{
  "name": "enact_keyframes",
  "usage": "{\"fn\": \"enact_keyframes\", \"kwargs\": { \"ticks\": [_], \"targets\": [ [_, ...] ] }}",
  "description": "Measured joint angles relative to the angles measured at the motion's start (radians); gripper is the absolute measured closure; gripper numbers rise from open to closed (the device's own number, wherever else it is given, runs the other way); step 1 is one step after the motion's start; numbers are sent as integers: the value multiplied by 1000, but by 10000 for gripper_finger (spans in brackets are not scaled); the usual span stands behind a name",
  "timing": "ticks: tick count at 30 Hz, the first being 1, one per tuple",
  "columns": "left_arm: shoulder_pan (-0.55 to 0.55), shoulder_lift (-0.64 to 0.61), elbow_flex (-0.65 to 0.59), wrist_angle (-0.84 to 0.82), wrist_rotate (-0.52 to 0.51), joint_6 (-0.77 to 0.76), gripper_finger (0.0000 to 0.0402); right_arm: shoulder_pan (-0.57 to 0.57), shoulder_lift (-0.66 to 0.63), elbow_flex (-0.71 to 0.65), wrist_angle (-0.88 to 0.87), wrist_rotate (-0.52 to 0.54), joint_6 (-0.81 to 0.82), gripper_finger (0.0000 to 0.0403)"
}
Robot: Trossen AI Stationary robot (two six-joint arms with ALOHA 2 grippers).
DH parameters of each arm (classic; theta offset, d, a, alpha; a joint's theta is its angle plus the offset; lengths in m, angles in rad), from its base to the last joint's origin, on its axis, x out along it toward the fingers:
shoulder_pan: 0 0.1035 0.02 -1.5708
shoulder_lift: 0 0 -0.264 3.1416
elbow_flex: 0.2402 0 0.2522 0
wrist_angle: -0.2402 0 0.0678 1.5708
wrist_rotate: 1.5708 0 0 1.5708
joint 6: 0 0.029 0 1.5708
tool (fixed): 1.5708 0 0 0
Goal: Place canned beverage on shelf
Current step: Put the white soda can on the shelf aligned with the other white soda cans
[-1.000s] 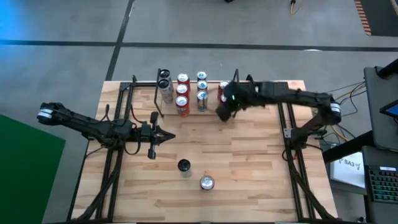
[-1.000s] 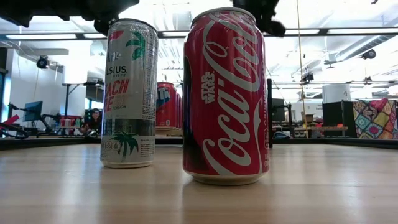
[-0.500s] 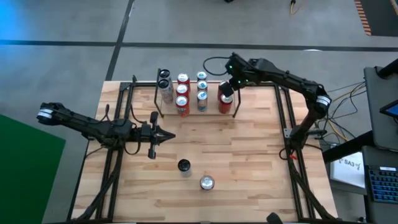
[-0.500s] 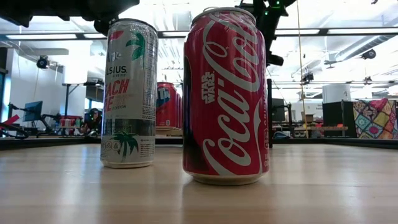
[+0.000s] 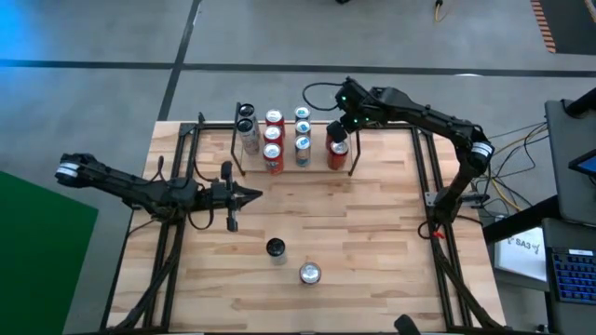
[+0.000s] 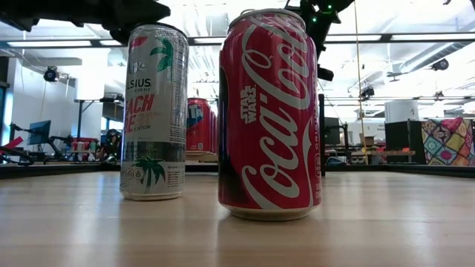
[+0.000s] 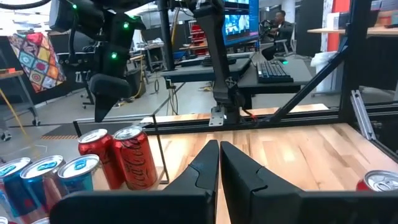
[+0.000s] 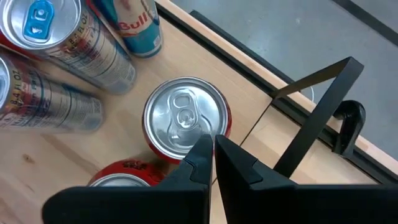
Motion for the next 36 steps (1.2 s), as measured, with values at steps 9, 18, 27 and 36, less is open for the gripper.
{"fn": "enact_keyframes", "kwargs": {
  "ticks": [9, 18, 27, 36],
  "targets": [
    [0, 0, 0, 0, -1, 8, 402, 12, 0, 0, 0, -3, 3, 394],
    [0, 0, 0, 0, -1, 14, 402, 59, 19, -1, 17, -7, 11, 394],
    [0, 0, 0, -3, -1, 14, 402, 65, 42, -2, 21, 2, 11, 394],
    [0, 0, 0, -3, -1, 3, 402, 66, 51, -2, 27, 60, 4, 394]
  ]
}}
